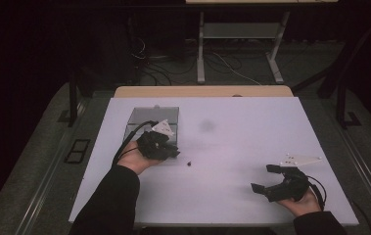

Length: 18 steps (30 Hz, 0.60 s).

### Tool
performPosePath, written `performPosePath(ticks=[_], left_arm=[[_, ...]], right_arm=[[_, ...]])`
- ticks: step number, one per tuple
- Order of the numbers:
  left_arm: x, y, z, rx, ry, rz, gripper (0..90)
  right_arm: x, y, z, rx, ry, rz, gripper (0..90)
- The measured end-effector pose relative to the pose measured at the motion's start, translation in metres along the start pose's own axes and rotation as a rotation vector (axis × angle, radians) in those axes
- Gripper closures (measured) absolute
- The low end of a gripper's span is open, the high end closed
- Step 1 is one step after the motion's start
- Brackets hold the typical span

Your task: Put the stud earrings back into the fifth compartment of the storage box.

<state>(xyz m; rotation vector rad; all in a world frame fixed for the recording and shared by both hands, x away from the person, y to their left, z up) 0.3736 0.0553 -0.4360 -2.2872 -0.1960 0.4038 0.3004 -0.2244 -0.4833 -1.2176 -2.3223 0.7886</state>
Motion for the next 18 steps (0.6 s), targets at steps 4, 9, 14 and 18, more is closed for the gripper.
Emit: performPosePath(ticks=[4, 9, 14, 18], left_arm=[[0.005, -0.010, -0.001, -0.009, -0.007, -0.017, 78.4], [0.011, -0.019, -0.002, -0.023, -0.018, -0.032, 78.4], [0.019, -0.030, -0.004, -0.027, -0.028, -0.055, 78.4], [0.026, -0.038, -0.004, -0.046, -0.045, -0.071, 78.4]], right_arm=[[0.000, 0.000, 0.000, 0.001, -0.001, 0.001, 0.3], [0.000, 0.000, 0.000, -0.003, -0.004, 0.002, 0.3], [0.000, 0.000, 0.000, 0.004, 0.002, 0.000, 0.3], [0.001, -0.001, 0.001, 0.011, 0.008, -0.002, 0.3]])
Point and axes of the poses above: each handheld gripper's, and its own axes: y roughly forward along the jaws, z roughly out of its underside, x roughly to its left, the point moved 10 cm from there along y, roughly forward along the jaws, and after that the axes turned 15 degrees about z, right-handed, at the moved point
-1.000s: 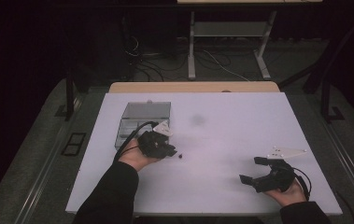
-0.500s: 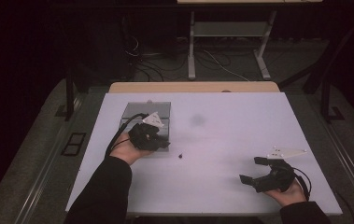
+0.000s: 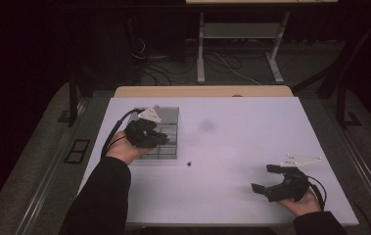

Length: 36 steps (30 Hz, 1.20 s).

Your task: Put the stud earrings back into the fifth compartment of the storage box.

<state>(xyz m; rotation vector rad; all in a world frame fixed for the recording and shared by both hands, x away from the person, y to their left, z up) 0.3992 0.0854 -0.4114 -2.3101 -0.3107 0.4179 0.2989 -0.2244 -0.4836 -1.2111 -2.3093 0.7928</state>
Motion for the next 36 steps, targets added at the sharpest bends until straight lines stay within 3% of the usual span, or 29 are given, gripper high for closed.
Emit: performPosePath(ticks=[18, 25, 36], left_arm=[[0.035, -0.012, 0.007, -0.028, -0.084, -0.047, 78.4], [0.049, -0.006, 0.013, -0.015, -0.110, -0.056, 78.4], [0.074, 0.001, 0.025, -0.015, -0.184, -0.075, 78.4]], right_arm=[[-0.002, 0.001, 0.000, -0.007, -0.009, 0.006, 0.3], [-0.002, 0.001, 0.001, -0.005, -0.011, 0.006, 0.3], [-0.003, 0.000, 0.001, -0.005, -0.011, 0.004, 0.3]])
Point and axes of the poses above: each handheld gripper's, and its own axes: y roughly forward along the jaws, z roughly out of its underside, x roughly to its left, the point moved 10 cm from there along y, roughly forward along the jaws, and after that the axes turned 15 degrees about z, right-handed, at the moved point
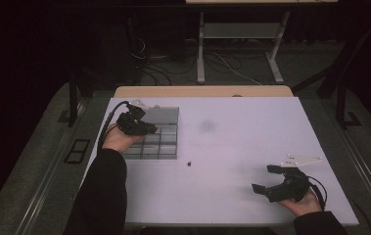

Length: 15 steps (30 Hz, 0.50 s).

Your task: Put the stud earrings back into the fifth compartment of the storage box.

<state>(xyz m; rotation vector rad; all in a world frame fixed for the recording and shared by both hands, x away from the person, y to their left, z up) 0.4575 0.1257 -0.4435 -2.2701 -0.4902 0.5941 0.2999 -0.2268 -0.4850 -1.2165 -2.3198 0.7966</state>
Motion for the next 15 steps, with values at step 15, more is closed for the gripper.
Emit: performPosePath(ticks=[15], left_arm=[[0.028, 0.016, 0.009, 0.000, -0.072, -0.014, 78.3]], right_arm=[[-0.001, -0.001, 0.001, 0.000, 0.001, -0.002, 0.3]])
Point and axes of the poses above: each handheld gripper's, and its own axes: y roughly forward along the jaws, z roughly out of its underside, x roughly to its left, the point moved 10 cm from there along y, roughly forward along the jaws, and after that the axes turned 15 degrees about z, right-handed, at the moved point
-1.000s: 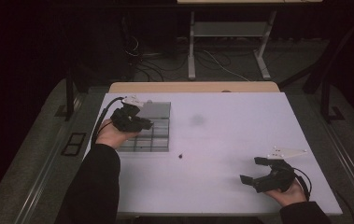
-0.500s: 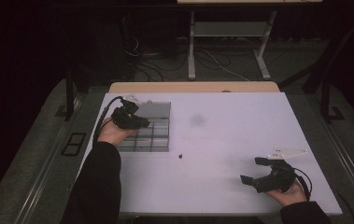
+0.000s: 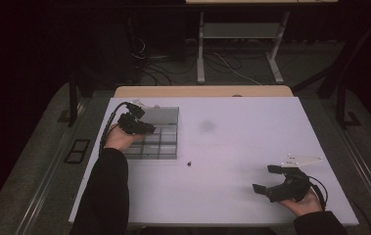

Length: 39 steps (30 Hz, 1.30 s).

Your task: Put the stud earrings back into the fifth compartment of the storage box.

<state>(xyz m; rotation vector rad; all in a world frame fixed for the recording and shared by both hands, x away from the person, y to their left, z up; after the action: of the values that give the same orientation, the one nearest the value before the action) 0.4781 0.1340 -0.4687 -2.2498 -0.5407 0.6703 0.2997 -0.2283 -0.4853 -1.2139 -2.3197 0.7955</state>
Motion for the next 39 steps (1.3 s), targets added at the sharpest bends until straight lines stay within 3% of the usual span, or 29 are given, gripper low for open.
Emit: performPosePath(ticks=[12, 18, 27, 39], left_arm=[[0.009, 0.012, 0.008, 0.024, -0.058, 0.010, 77.3], [0.004, 0.003, 0.005, 0.017, -0.046, 0.011, 68.7], [-0.013, -0.017, -0.002, -0.027, -0.014, -0.004, 55.5], [-0.048, -0.032, -0.013, -0.064, 0.042, 0.011, 39.7]], right_arm=[[0.000, 0.000, 0.001, 0.002, -0.003, -0.003, 0.3], [0.000, 0.000, 0.001, 0.002, -0.002, -0.002, 0.3], [0.000, 0.000, 0.001, 0.001, -0.001, -0.001, 0.3], [-0.001, 0.000, 0.000, 0.000, -0.001, 0.001, 0.3]])
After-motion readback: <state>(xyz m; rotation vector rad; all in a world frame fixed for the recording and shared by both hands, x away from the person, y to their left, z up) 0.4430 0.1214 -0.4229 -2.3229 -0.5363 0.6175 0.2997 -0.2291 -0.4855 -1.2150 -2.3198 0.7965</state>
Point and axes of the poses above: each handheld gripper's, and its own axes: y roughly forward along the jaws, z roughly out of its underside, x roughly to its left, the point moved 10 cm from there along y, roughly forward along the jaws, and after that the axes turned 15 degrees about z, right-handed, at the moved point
